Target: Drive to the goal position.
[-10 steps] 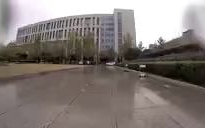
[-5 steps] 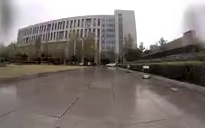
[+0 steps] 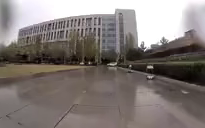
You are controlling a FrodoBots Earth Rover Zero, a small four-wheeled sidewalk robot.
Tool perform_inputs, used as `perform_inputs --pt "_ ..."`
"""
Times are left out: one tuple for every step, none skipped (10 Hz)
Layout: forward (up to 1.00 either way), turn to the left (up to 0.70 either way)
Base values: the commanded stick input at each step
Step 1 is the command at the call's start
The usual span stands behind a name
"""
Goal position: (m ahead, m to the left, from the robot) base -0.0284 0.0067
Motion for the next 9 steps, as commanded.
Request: perform_inputs --pt "0.70 0.00" --pt "0.70 -0.05" --pt "0.70 -0.27" --pt "0.70 -0.27" --pt "0.70 -0.27" --pt "0.70 -0.27" --pt "0.70 -0.27" --pt "0.70 0.00" --pt "0.70 0.00"
